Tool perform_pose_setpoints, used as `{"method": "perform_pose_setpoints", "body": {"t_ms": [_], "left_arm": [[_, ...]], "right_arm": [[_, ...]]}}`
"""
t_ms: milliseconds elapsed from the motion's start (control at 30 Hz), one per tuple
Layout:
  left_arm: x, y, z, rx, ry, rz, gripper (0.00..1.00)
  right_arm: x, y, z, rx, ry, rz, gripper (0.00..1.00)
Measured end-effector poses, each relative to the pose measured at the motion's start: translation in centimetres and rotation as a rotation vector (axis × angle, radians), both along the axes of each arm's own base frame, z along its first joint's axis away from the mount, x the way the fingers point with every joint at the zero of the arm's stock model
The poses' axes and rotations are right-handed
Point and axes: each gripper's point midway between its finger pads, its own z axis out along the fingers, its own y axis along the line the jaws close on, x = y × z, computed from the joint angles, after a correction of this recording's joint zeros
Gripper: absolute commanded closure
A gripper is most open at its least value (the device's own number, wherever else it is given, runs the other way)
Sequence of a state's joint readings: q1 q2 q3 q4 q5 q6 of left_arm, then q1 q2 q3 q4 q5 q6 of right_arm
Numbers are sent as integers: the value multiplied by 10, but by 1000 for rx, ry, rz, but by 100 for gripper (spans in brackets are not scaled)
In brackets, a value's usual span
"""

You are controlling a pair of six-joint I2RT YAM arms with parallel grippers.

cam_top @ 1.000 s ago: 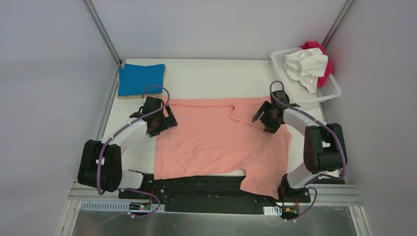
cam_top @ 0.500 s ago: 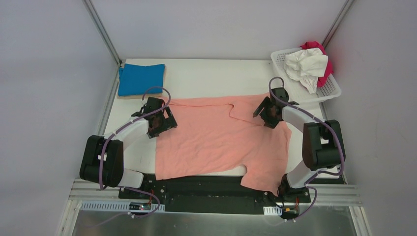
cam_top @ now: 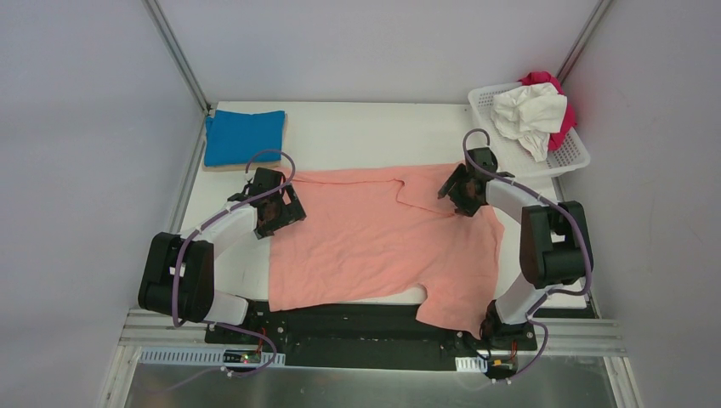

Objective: Fold and stack the t-shirts
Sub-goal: Flatten out the tshirt

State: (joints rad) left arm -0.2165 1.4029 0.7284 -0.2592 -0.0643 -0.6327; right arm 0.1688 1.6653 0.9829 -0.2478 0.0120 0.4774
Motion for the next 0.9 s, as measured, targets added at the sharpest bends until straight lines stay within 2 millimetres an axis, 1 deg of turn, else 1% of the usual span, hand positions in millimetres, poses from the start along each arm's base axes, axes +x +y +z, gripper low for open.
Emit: {"method": "perform_pose_setpoints", "body": {"t_ms": [100,233,400,567,900], "left_arm": [[0,0,0,0,0,0,1],[0,0,0,1,0,0,1],[0,0,0,1,0,0,1],[0,1,0,3,0,2,1],[1,1,0,7,-2,4,1]], "right_arm": [[2,3,-2,15,-4,10,38],[7,6,0,28,-23,18,46],[9,7,-1,33,-29,19,52],[8,8,-7,33,-11,17,60],[-1,3,-12,-9,12,-1,81]]}}
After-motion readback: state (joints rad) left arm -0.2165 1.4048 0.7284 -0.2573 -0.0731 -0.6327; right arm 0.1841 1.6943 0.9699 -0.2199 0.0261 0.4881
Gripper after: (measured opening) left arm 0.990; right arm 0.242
